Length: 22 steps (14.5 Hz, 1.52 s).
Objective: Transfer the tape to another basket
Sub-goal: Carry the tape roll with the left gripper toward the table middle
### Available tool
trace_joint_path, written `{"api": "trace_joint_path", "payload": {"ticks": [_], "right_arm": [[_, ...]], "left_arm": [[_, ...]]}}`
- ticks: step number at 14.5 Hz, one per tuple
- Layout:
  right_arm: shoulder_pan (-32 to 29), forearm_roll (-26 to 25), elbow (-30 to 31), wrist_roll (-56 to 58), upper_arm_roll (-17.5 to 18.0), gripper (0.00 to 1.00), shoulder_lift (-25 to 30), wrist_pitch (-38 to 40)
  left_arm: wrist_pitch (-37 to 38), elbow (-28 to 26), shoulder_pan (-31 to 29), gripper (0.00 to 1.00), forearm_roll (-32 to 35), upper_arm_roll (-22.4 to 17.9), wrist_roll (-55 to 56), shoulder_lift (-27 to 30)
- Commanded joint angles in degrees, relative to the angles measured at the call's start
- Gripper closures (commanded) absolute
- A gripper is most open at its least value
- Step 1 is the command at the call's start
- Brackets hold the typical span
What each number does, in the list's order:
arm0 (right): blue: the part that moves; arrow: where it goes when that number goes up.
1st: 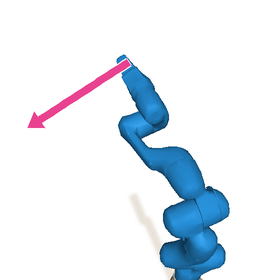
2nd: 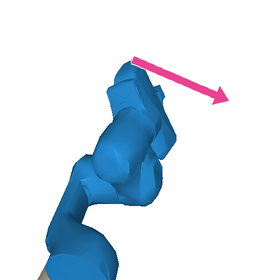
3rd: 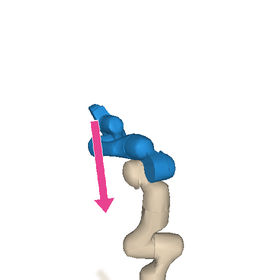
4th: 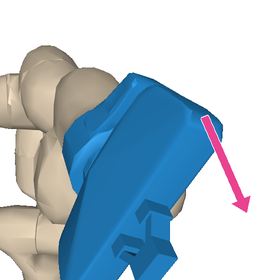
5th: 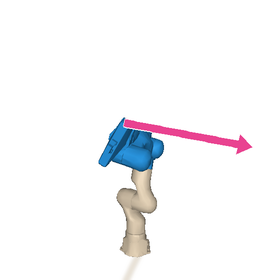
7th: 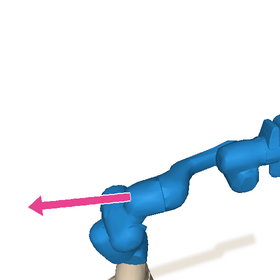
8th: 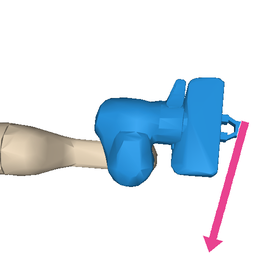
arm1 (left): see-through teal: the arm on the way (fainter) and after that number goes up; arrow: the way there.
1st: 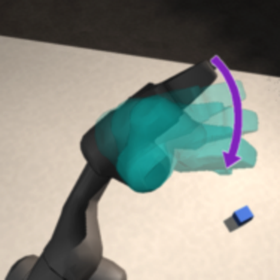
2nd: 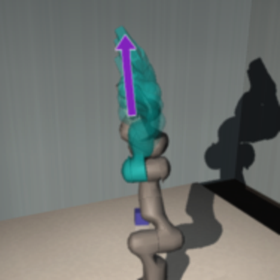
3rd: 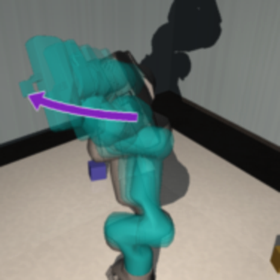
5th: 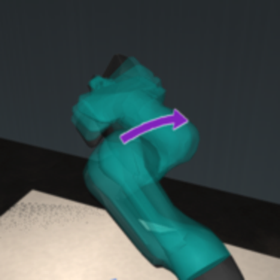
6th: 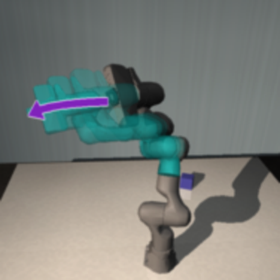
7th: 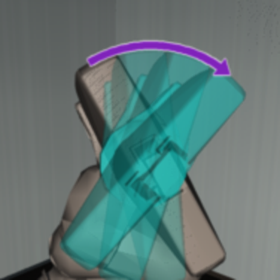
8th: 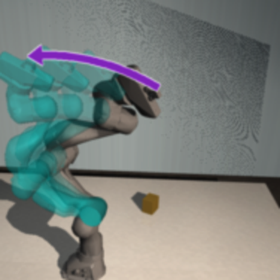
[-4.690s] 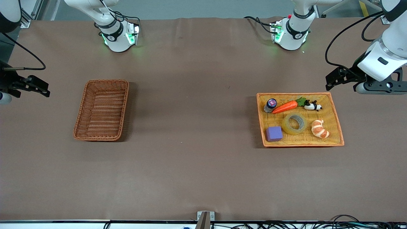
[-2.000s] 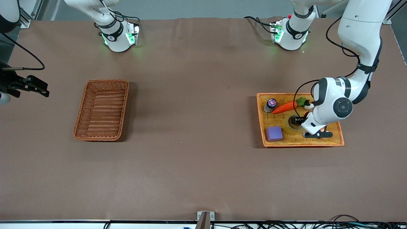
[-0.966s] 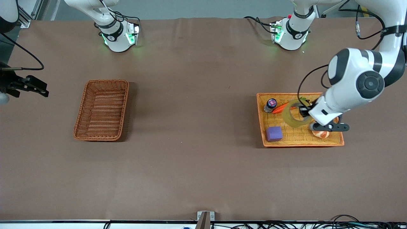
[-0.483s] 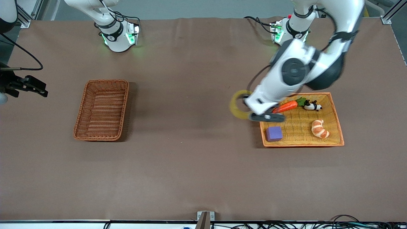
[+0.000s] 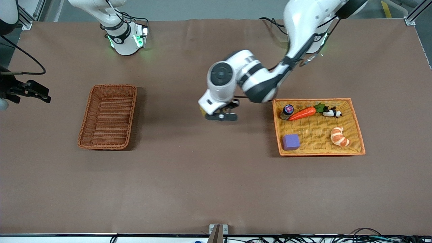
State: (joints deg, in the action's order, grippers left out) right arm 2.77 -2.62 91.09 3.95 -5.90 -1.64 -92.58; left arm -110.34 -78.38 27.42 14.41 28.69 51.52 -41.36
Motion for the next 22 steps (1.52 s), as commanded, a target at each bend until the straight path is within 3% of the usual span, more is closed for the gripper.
{"api": "trace_joint_path", "payload": {"ticks": [1, 5, 10, 13, 14, 17, 20, 22], "right_arm": [[-0.92, 0.96, -0.04, 0.54, 0.54, 0.0, 0.05, -0.06], [-0.92, 0.96, -0.04, 0.54, 0.54, 0.0, 0.05, -0.06], [-0.74, 0.96, -0.04, 0.45, 0.54, 0.0, 0.14, 0.2], [-0.83, 1.48, -0.04, 0.45, 0.45, 0.0, 0.14, 0.29], [-0.92, 1.48, -0.12, 0.45, 0.28, 0.0, 0.14, 0.29], [-2.67, 1.92, -0.12, 3.16, -0.17, 0.0, 0.14, 0.29], [-2.85, 2.54, -0.04, 4.05, -0.17, 0.0, 0.14, 0.56], [-2.77, 2.54, -0.12, 4.05, -0.08, 0.0, 0.14, 0.12]], "left_arm": [[-1.7, 4.72, 2.02, 0.91, 0.97, -0.39, 1.56, -3.54], [-10.23, 6.66, 6.23, 0.82, 1.06, -1.44, 1.83, -10.66], [-12.61, 8.86, 9.92, 0.68, 1.06, -5.74, 1.48, -14.45], [-14.2, 8.42, 12.04, 0.36, 0.97, -8.56, 1.83, -14.55], [-14.11, 8.42, 11.78, 0.26, 0.8, -8.48, 1.92, -14.02], [-12.71, 7.9, 9.42, 0.16, -2.27, -8.04, 1.74, -9.64], [0.52, 7.19, 6.26, 0.01, -4.21, -8.56, 0.34, 0.27], [6.35, 6.58, 3.54, 0.0, -4.56, -9.18, -1.67, 5.47]]}}
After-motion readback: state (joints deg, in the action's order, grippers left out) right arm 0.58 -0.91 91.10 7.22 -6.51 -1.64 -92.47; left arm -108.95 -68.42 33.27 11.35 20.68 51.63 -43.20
